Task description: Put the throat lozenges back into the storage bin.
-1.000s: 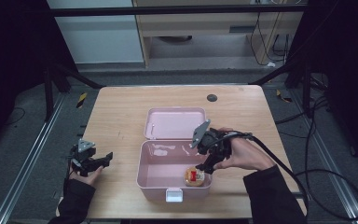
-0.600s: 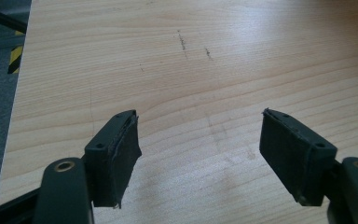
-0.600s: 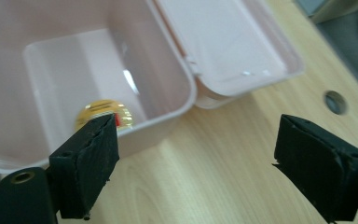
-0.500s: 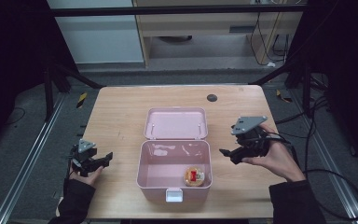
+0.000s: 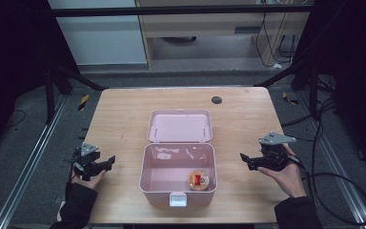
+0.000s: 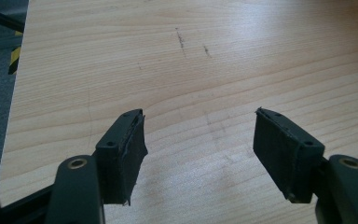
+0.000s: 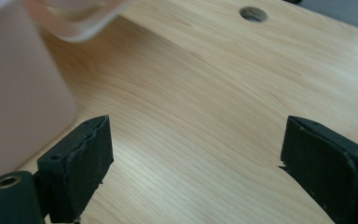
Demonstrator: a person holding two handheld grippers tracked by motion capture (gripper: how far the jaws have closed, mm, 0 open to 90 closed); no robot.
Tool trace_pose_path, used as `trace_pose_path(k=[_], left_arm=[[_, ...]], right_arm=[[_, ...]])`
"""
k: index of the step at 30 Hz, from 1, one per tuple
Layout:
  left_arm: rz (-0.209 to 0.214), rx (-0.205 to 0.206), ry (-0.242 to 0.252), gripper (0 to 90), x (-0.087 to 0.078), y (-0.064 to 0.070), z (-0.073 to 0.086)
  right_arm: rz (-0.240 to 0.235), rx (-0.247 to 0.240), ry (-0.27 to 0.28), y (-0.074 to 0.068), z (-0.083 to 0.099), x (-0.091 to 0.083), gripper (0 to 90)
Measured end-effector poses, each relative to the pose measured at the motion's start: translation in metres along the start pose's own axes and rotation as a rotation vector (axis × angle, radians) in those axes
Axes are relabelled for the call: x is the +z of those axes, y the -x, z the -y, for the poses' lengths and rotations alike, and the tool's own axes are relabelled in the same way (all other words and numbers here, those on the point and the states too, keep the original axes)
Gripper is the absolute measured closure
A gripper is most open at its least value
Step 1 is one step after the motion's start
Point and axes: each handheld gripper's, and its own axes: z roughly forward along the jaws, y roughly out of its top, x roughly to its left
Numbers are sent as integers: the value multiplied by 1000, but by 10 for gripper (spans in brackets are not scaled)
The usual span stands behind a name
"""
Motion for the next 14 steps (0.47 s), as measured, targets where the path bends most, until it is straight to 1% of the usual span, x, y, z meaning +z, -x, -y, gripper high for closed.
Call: trace_pose_path(k=[1, 2, 3, 4, 8, 9, 11, 14], left_arm=[[-1, 0, 0, 332, 0, 0, 0], [-1, 0, -1, 331, 0, 0, 0], [-2, 0, -1, 328, 0, 0, 0], [-4, 1, -2, 326, 0, 0, 0], [-19, 1, -2, 301, 2, 0, 1], [-20, 0, -5, 295, 3, -1, 1], [-26, 1, -13, 284, 5, -2, 2], [-31, 4, -18, 269, 6, -1, 3]], right_arm=[[15, 32, 13, 3, 6, 1, 87], [21, 51, 22, 6, 10, 2, 84], [30, 84, 35, 8, 16, 2, 81], [40, 106, 42, 12, 21, 3, 80], [89, 180, 52, 25, 40, 6, 80], [94, 210, 53, 28, 44, 6, 78], [120, 232, 47, 33, 52, 8, 71], [152, 248, 30, 38, 61, 9, 63]])
